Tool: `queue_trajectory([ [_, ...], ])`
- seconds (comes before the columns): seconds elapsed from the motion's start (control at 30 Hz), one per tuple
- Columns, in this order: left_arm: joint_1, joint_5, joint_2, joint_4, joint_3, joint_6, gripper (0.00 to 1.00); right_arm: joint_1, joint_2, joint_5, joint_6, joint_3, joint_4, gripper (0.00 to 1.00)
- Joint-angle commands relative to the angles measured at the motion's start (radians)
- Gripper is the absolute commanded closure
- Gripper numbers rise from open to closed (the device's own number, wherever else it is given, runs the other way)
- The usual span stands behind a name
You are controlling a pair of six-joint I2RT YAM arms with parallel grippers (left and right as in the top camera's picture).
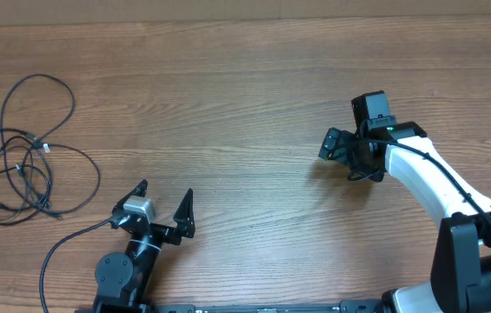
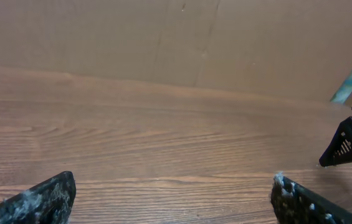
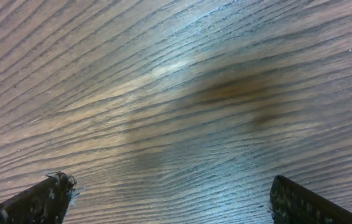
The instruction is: Untangle cables
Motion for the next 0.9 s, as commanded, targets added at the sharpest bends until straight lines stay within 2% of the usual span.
queue_trajectory([
  [0.0,0.004,-0.013,-0.011,-0.004,-0.003,0.026,0.01,0.003,-0.079,0.010,0.007,-0.006,0.004,0.00],
  [0.53,0.004,-0.013,-0.011,-0.004,-0.003,0.026,0.00,0.003,-0.603,0.010,0.008,-0.006,0.004,0.00],
  [0.87,0.004,-0.013,-0.011,-0.004,-0.003,0.026,0.00,0.003,-0.851,0.010,0.008,-0.006,0.003,0.00],
])
